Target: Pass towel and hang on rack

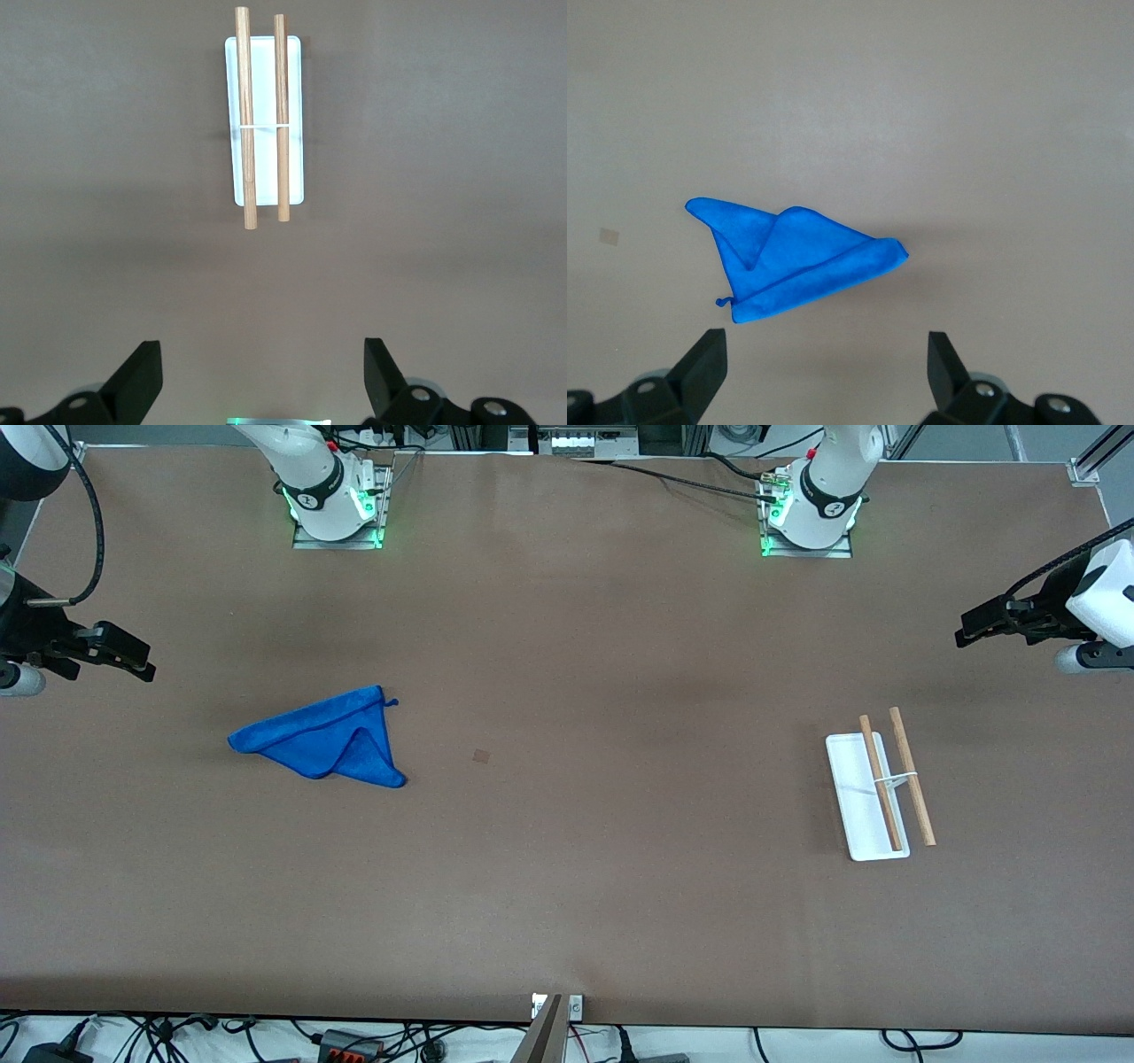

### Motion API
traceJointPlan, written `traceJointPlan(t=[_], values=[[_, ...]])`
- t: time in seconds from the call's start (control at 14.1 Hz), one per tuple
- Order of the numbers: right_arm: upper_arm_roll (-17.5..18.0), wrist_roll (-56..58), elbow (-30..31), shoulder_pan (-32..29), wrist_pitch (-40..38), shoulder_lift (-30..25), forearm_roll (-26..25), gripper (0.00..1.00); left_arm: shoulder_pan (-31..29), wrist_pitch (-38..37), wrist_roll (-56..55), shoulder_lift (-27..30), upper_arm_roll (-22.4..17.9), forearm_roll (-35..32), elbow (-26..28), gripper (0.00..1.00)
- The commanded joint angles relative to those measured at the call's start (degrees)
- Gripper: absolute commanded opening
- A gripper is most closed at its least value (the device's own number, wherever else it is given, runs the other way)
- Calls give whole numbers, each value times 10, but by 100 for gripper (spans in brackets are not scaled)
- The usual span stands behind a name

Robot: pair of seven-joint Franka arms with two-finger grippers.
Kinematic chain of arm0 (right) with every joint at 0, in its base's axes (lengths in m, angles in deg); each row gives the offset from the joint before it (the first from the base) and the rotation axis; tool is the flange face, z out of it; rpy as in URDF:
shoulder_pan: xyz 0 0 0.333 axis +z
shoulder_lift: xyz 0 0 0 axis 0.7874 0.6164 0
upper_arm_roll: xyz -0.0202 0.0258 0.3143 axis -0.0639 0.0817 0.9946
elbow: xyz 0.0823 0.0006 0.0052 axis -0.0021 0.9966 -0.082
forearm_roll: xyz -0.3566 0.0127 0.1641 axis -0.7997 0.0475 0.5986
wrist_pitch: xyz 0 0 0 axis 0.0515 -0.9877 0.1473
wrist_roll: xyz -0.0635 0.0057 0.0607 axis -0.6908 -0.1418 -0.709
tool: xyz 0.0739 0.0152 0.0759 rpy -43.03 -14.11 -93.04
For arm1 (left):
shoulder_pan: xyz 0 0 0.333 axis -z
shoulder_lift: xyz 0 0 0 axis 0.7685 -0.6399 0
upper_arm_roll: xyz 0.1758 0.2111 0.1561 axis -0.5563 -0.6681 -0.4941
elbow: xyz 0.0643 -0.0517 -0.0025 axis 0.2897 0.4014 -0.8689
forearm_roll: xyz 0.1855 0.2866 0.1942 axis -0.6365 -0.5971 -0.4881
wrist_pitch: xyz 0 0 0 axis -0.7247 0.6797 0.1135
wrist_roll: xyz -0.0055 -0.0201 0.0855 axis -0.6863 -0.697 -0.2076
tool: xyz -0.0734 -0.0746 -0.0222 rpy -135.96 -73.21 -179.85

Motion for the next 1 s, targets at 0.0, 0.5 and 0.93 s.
traceJointPlan(t=[0.0,0.5,0.93], values=[[-1,-9,7,4,-3,-11,-5,100,-4,4,11,2,5,4,3,100],[-1,-1,9,4,-1,-3,-9,100,-4,4,12,1,6,4,3,100],[-7,-8,11,-28,32,116,-10,100,-5,7,12,2,6,4,3,100]])
